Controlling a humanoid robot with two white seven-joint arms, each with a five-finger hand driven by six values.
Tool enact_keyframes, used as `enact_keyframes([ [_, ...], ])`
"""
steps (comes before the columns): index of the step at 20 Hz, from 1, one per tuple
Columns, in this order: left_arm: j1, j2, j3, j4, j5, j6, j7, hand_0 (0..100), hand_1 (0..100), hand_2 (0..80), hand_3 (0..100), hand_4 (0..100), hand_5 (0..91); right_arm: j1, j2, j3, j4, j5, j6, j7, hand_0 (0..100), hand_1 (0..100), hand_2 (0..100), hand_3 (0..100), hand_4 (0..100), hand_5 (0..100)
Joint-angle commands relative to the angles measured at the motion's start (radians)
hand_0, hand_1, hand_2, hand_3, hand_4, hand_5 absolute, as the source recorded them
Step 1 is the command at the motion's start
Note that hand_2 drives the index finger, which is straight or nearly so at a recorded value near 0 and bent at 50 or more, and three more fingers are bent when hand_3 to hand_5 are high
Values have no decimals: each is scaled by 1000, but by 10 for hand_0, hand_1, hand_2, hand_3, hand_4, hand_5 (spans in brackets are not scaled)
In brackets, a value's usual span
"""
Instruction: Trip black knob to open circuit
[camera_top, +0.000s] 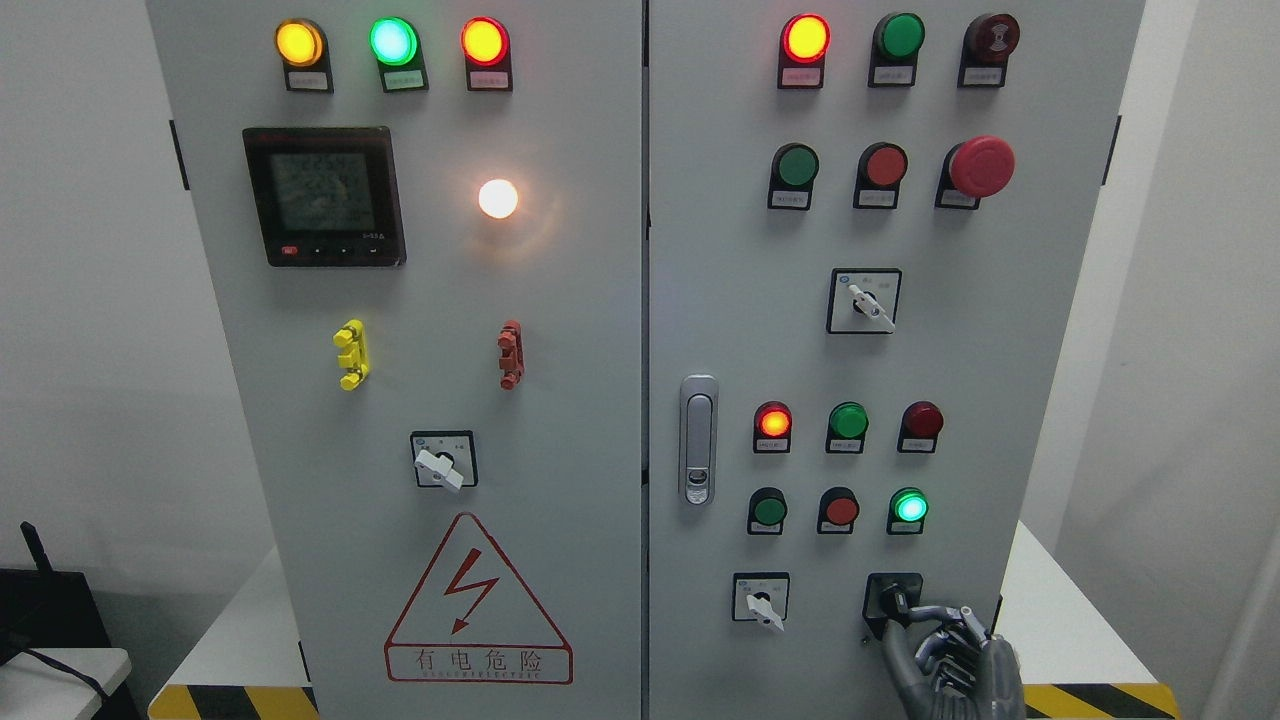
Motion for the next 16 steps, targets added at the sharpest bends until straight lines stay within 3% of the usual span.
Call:
enact_keyframes([
  [1, -8, 0, 0, 0, -32, 1, 1, 120, 389, 0, 0, 0, 0, 25, -9, -13, -1, -2, -20, 8, 398, 829, 482, 835, 884, 977],
  [6, -8, 0, 0, 0, -34, 1, 1, 120, 389, 0, 0, 0, 0, 42, -11, -14, 1, -5, -60, 14, 364, 797, 483, 840, 884, 973],
  [9, -8, -1, 0, 0, -34, 1, 1, 120, 389, 0, 0, 0, 0, 79, -21, -14, 1, -6, -123, 66, 277, 752, 472, 839, 864, 943],
  [12, -8, 0, 0, 0, -34, 1, 1, 120, 389, 0, 0, 0, 0, 106, -21, -14, 1, -8, -171, 96, 162, 702, 396, 740, 762, 855],
  [14, -8, 0, 0, 0, -34, 1, 1, 120, 389, 0, 0, 0, 0, 131, -23, -14, 1, -11, -206, 100, 139, 680, 348, 680, 704, 799],
  [16, -8, 0, 0, 0, -34, 1, 1, 120, 389, 0, 0, 0, 0, 163, -31, -14, 1, -15, -270, 115, 135, 665, 279, 586, 602, 663],
])
